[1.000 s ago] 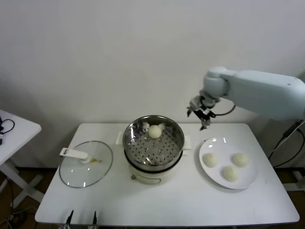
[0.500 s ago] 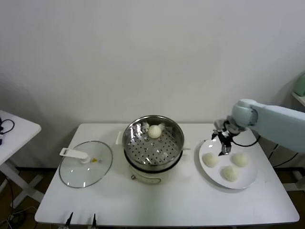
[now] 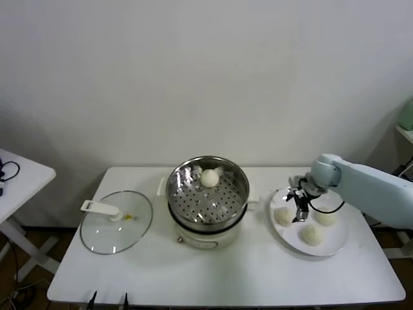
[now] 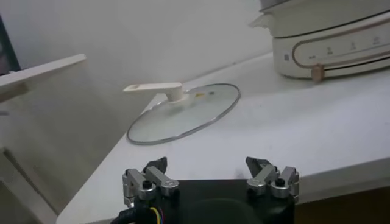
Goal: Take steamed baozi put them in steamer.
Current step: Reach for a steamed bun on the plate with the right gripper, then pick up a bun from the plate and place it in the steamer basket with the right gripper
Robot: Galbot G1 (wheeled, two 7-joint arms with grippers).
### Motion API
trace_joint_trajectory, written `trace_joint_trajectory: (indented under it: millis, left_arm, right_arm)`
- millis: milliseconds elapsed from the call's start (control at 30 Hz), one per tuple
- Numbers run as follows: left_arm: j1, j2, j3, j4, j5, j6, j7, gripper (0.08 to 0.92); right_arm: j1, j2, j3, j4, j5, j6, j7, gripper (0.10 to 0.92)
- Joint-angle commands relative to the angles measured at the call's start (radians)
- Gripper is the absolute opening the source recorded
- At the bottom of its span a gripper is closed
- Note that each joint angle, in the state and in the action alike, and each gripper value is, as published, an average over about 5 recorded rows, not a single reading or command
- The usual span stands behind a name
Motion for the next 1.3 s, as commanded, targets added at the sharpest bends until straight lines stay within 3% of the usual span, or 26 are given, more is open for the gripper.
trace_joint_trajectory:
  millis: [33, 233, 567, 800, 1300]
  left_arm:
    - [-0.001, -0.007, -0.002, 0.003, -0.001, 0.007, 0.001, 0.823]
    - [-0.008, -0.004, -0.003, 0.002, -0.004, 0.02, 0.004, 0.823]
    - [-0.019, 0.005, -0.006, 0.005, -0.008, 0.029, 0.004, 0.823]
    - [-0.017, 0.006, -0.009, -0.002, -0.01, 0.029, 0.003, 0.823]
    - [-0.001, 0.007, -0.006, -0.016, -0.008, 0.024, 0.001, 0.823]
  right_arm:
    - [-0.083, 0.056, 0.077, -0.087, -0.02, 0.001, -0.001, 0.823]
    - [-0.073, 0.057, 0.066, -0.085, -0.022, -0.002, -0.007, 0.818]
    - [-0.044, 0.051, 0.04, -0.062, -0.02, -0.005, -0.017, 0.645]
    - [0.103, 0.02, -0.069, 0.012, 0.035, -0.003, -0.033, 0.612]
    - [0.737, 0.045, -0.48, 0.287, 0.469, -0.046, -0.078, 0.617]
